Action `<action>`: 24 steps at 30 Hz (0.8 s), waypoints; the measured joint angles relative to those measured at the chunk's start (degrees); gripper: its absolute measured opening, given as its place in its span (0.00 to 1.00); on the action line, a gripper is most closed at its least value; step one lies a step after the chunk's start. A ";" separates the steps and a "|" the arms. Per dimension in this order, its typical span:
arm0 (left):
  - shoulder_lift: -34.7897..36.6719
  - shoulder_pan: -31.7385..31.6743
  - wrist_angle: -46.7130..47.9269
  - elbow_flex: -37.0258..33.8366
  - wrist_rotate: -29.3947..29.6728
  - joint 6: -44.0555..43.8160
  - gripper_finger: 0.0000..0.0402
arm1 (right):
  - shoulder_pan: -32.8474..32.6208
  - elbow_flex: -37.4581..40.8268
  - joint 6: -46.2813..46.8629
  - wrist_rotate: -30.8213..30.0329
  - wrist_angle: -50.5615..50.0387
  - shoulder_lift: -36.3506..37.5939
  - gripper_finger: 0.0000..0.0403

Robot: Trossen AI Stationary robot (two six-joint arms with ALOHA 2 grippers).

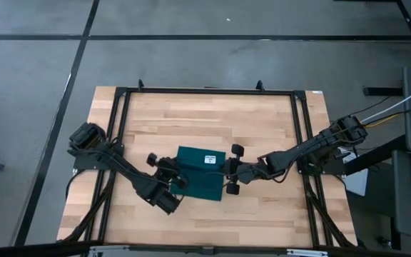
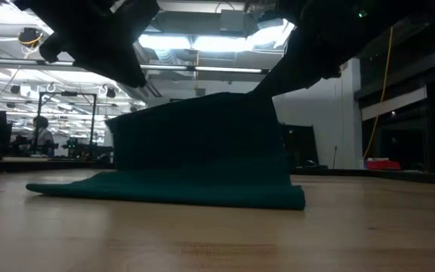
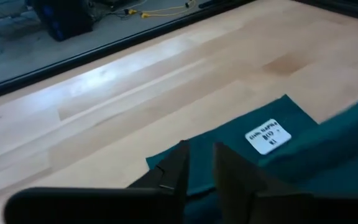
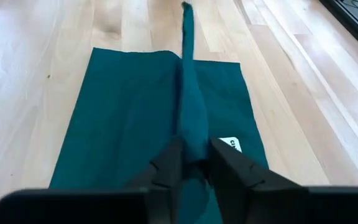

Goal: Fold microfiber towels
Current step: Fold the green towel

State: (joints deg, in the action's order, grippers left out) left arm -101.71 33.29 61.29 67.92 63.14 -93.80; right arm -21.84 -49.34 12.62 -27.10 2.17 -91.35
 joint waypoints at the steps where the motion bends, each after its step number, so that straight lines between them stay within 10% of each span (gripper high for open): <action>1: 0.00 -0.20 -0.01 0.00 -0.02 -0.12 0.18 | 0.02 0.00 0.00 0.10 -0.02 0.00 0.22; 15: 0.00 -1.59 -0.01 0.69 3.44 -0.07 0.32 | 4.88 3.84 -1.13 -3.46 0.71 0.06 0.38; 24: 4.13 1.09 0.17 0.96 -0.13 3.06 0.32 | 5.35 7.69 2.81 11.22 13.71 6.73 0.28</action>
State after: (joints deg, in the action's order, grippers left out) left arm -97.58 34.38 61.45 68.88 63.01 -90.74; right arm -16.49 -41.65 15.44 -15.88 15.88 -84.63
